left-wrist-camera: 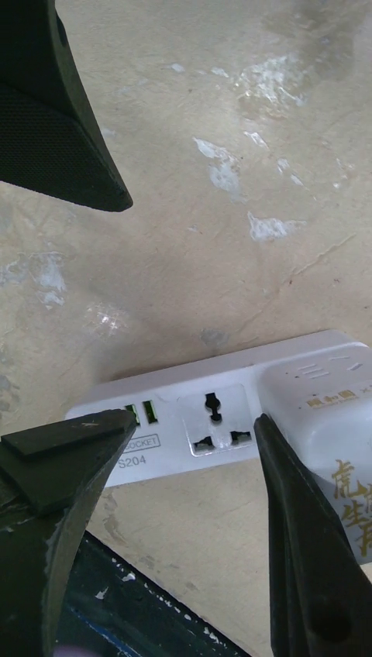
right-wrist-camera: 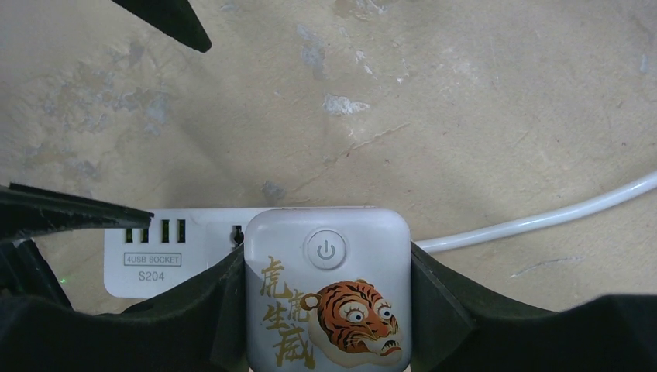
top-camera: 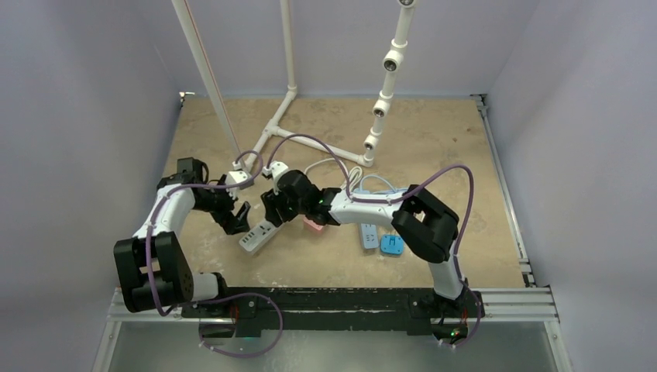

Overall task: Insert the plug
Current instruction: Insert the plug into the socket, then press the plug into the socket.

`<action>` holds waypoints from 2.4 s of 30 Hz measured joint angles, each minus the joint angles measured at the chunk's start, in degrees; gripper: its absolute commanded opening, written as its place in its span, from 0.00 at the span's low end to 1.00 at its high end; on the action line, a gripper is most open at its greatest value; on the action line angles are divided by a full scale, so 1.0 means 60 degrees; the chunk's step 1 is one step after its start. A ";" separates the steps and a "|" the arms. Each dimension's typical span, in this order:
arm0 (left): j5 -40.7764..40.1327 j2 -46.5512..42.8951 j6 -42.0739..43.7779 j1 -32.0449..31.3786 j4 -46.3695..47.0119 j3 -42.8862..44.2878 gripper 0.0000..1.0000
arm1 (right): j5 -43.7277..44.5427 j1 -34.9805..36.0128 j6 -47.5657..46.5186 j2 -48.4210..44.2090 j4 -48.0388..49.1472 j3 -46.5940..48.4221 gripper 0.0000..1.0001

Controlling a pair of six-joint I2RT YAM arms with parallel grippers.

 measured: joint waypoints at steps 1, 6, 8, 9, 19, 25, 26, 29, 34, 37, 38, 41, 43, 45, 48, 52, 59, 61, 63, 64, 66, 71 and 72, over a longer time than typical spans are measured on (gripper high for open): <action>-0.0022 0.0000 0.0004 -0.0135 0.0015 0.0000 0.99 | 0.0047 0.0000 0.0171 -0.0004 -0.0157 0.0069 0.08; -0.0382 0.0000 0.0109 -0.0357 0.0310 -0.0175 0.99 | 0.0353 0.0127 0.0845 -0.0189 -0.0780 0.0131 0.45; -0.0652 0.0000 0.0193 -0.0357 0.0503 -0.0361 0.99 | 0.0484 0.0226 0.0994 -0.0266 -0.1035 0.0135 0.48; -0.0761 0.0000 0.0248 -0.0357 0.0590 -0.0470 0.99 | 0.0517 0.0270 0.1027 -0.0299 -0.1140 0.0142 0.50; -0.1439 -0.0437 0.0346 -0.0357 0.0940 -0.1089 0.99 | 0.0561 0.0401 0.1446 -0.0310 -0.2750 0.0495 0.99; -0.1534 -0.0492 0.0248 -0.0335 0.0940 -0.0922 0.99 | 0.0943 0.0525 0.1541 -0.0313 -0.3275 0.0495 0.99; -0.1526 -0.0492 0.0244 -0.0331 0.0911 -0.0834 0.99 | 0.0994 0.0539 0.1545 -0.0321 -0.3293 0.0495 0.99; -0.1282 -0.0474 0.0251 -0.0324 0.0605 -0.0306 0.99 | 0.1089 0.0590 0.1534 -0.0408 -0.3472 0.0495 0.99; -0.0262 -0.0514 0.0601 -0.0317 -0.0328 0.0433 0.99 | 0.1188 0.0623 0.1450 -0.0943 -0.3869 0.0503 0.94; 0.0233 -0.0692 0.1067 -0.0361 -0.0878 0.0328 0.99 | 0.1184 0.0623 0.1424 -0.1534 -0.3916 0.0466 0.90; 0.0357 -0.0801 0.1253 -0.0393 -0.0987 0.0175 0.99 | 0.1180 0.0623 0.1421 -0.1763 -0.3854 0.0397 0.88; 0.0554 -0.1107 0.1832 -0.0484 -0.1224 -0.0437 0.99 | 0.1031 0.0619 0.1428 -0.2379 -0.3566 0.0015 0.77; 0.0619 -0.1239 0.2138 -0.0539 -0.1359 -0.0758 0.99 | 0.0929 0.0576 0.1446 -0.2539 -0.3421 -0.0186 0.67; 0.0648 -0.1275 0.2521 -0.0597 -0.1479 -0.0900 0.99 | 0.0743 0.0488 0.1468 -0.2568 -0.3286 -0.0382 0.55; 0.0648 -0.1275 0.3031 -0.0681 -0.1457 -0.0914 0.99 | 0.0586 0.0317 0.1501 -0.2561 -0.3249 -0.0557 0.44; 0.0630 -0.1246 0.3373 -0.0922 -0.1297 -0.0914 0.99 | 0.0382 -0.0058 0.1577 -0.2561 -0.3005 -0.0583 0.56; 0.0470 -0.1271 0.3493 -0.1548 -0.0681 -0.1257 0.99 | -0.0106 -0.0750 0.1745 -0.2652 -0.1814 -0.1406 0.51; 0.0353 -0.1319 0.3395 -0.1796 -0.0404 -0.1443 0.97 | -0.0313 -0.0841 0.1840 -0.2652 -0.1377 -0.1730 0.50; 0.0255 -0.1395 0.3308 -0.1956 -0.0138 -0.1614 0.97 | -0.0532 -0.0874 0.1960 -0.2652 -0.0973 -0.1934 0.48; 0.0200 -0.1435 0.3249 -0.1978 -0.0007 -0.1687 0.96 | -0.0627 -0.0874 0.2004 -0.2648 -0.0787 -0.1982 0.47; 0.0102 -0.1501 0.3231 -0.1978 0.0208 -0.1789 0.96 | -0.0827 -0.0867 0.2095 -0.2645 -0.0364 -0.2106 0.46; -0.0033 -0.1672 0.3147 -0.1978 0.0554 -0.1993 0.93 | -0.1184 -0.0918 0.2240 -0.2645 0.0186 -0.2255 0.41; -0.0066 -0.1694 0.3107 -0.1978 0.0594 -0.2014 0.92 | -0.1260 -0.0943 0.2248 -0.2645 0.0251 -0.2248 0.40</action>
